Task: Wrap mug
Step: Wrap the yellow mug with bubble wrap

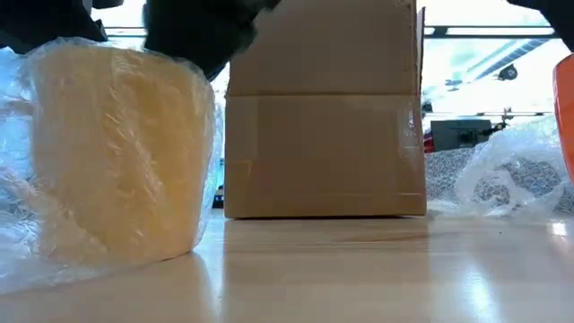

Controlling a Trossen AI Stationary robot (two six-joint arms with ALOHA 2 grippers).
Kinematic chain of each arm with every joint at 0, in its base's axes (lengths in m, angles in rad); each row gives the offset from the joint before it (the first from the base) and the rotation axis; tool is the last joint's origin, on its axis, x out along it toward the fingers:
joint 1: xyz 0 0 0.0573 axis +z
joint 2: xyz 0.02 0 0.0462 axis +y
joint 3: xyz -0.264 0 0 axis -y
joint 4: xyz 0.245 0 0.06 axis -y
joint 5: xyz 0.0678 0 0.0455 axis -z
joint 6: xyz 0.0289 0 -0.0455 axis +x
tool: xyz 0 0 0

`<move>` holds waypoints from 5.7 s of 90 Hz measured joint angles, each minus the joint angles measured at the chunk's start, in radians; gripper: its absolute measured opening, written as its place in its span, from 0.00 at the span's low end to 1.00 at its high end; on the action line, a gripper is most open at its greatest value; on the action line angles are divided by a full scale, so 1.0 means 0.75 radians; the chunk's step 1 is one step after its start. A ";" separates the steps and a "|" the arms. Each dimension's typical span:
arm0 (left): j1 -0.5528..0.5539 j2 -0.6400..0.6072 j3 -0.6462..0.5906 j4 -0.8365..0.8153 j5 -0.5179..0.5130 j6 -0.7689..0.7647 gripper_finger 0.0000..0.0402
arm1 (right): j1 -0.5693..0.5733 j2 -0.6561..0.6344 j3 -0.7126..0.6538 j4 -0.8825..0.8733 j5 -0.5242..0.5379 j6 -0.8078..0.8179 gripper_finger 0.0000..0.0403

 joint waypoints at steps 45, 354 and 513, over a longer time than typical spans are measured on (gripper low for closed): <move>0.001 0.001 -0.002 0.015 -0.011 0.015 0.05 | -0.007 -0.120 -0.013 -0.056 -0.003 -0.024 0.01; -0.267 -0.257 0.161 -0.724 -0.053 -0.839 0.01 | 0.043 -0.614 -1.280 1.311 0.131 0.229 0.01; -0.037 -0.148 -0.258 0.561 -0.085 -0.030 0.00 | -0.171 -0.640 -0.991 0.927 0.273 0.019 0.01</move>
